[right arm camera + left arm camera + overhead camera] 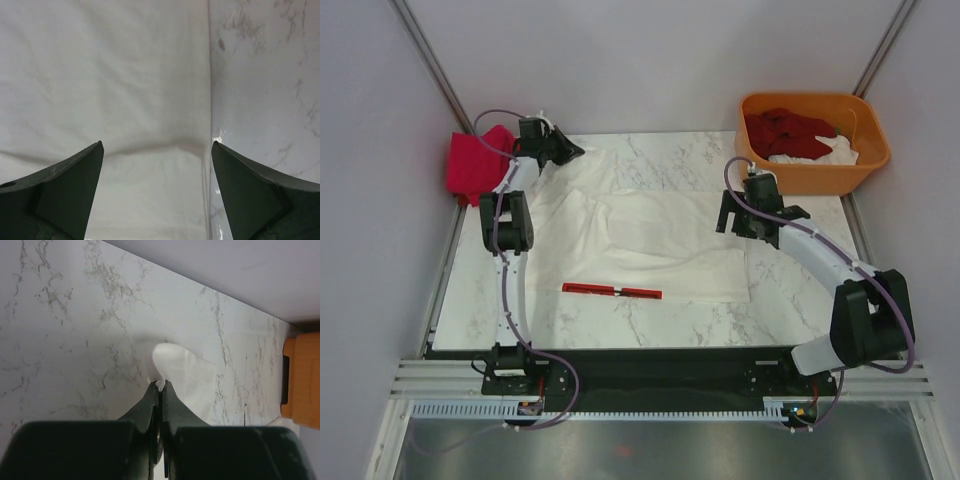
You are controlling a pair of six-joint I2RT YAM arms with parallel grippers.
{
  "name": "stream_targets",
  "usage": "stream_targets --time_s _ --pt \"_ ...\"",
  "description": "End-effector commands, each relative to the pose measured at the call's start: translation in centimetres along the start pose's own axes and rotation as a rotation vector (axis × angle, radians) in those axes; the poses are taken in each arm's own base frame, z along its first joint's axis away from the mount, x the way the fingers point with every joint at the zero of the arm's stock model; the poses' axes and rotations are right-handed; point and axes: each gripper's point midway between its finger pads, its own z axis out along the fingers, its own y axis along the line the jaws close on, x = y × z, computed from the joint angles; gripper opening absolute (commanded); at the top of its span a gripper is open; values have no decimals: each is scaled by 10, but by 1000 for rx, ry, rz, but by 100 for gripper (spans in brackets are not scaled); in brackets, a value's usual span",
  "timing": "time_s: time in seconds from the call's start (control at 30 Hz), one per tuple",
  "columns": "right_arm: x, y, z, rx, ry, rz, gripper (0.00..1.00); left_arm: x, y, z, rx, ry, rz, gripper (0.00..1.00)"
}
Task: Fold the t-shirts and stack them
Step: Fold the tshirt
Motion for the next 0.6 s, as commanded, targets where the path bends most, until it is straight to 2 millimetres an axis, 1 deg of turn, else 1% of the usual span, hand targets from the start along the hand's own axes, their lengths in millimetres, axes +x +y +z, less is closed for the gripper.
stream_targets --time_s 0.0,0.03,0.07,0.1,0.13,0.17,0.2,0.23,0.27,0.3,0.33,0.37,0.4,0.43,0.47,0.5,0.53,0.57 --pt "-47 -1 26 100 -93 8 98 -62 -84 -62 90 -139 211 2" --pt "-69 4 28 112 -136 10 98 -60 -87 -76 70 -140 226 2" --pt "-76 3 35 133 -141 13 97 -60 -88 -84 55 -147 250 2" --pt "-73 1 53 162 -113 5 97 -57 -87 -89 42 -144 260 2" --pt "-94 5 56 169 -154 11 97 -52 -89 -99 28 -139 266 2" --pt "-89 5 75 184 -124 2 97 -52 -89 -104 22 -141 284 2" --pt "-94 7 81 184 -127 3 96 -50 -89 -108 20 -138 291 2" --pt "-109 13 85 180 -153 10 95 -47 -91 -117 11 -138 294 2" --pt "-113 12 91 191 -156 12 95 -48 -90 -121 3 -143 304 2" --pt "-107 11 107 204 -129 6 95 -49 -87 -126 -12 -150 299 2" --pt "-117 16 109 198 -141 7 95 -49 -78 -130 -47 -158 286 2" --pt "-112 18 120 192 -119 5 95 -56 -81 -139 -54 -179 284 2" --pt "-112 20 124 183 -113 4 94 -60 -70 -147 -81 -188 269 2" --pt "-119 24 124 173 -125 6 94 -62 -67 -151 -88 -193 262 2" --pt "-118 25 129 176 -119 3 94 -67 -68 -160 -91 -204 267 2" --pt "-124 27 129 170 -132 4 94 -68 -61 -165 -109 -204 264 2" --pt "-126 29 130 167 -132 0 94 -68 -59 -169 -118 -203 281 2" --pt "-125 27 134 171 -128 -1 94 -73 -58 -176 -130 -215 288 2"
